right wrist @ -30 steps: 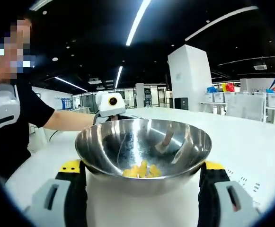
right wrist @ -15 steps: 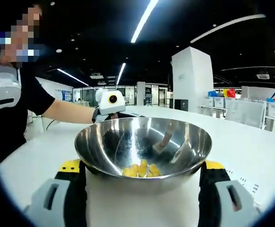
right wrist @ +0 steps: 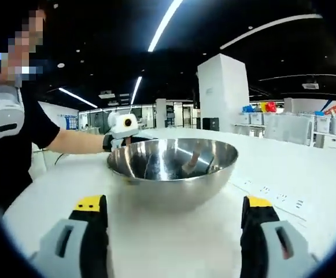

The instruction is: Pick up the QQ candy scattered on the table and place it into the stainless steel bowl on the table

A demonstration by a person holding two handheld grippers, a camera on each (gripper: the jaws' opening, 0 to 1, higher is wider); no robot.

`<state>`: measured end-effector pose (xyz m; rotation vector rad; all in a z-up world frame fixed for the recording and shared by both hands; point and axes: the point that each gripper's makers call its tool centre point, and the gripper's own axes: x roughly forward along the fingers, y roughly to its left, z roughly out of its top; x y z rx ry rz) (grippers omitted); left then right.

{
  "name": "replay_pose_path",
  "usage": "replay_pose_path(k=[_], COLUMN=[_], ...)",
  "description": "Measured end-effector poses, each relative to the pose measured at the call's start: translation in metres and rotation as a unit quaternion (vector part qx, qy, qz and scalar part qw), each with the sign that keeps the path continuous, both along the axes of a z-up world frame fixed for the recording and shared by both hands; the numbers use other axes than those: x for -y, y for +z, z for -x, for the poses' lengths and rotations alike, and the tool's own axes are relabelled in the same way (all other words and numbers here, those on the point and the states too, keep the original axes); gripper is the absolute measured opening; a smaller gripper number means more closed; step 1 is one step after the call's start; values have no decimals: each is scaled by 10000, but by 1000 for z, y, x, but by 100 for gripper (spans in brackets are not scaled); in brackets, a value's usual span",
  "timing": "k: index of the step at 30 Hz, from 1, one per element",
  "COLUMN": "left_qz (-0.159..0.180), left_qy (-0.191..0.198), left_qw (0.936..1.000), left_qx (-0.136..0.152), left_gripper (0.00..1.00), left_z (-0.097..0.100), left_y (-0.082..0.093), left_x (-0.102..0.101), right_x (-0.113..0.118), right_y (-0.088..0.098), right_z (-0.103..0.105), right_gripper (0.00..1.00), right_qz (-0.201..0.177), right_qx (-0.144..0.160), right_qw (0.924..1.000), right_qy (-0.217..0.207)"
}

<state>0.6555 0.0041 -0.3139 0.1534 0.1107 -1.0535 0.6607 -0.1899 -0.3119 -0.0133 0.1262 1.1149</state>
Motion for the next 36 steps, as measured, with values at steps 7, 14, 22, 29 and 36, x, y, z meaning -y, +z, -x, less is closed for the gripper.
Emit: replay_pose_path(k=[7,14,22,29,36], left_qz=[-381,-19,-137,-106,-923], left_qy=[789,1232,1549,1604,1754], left_qw=[9942,9896,9841,9850,9785], left_qx=[624,736,855,632,571], left_gripper=[92,92,92,91,92], left_z=[87,164,240,280,284], left_y=[33,79,98,78,39], left_x=[-25,-14,-2,2,5], right_x=[32,17,-16,-25,-17], right_y=[70,122,107,83,45], right_z=[73,157,233,278,274], right_gripper=[89,84,85,79,74], right_qz=[-663,-1068,-564,-579,-91], right_qx=[622,992,1143,852,526], right_qw=[9934,9850,9832,9844,9845], right_qy=[-697,-928,-1306,-1426,-1673])
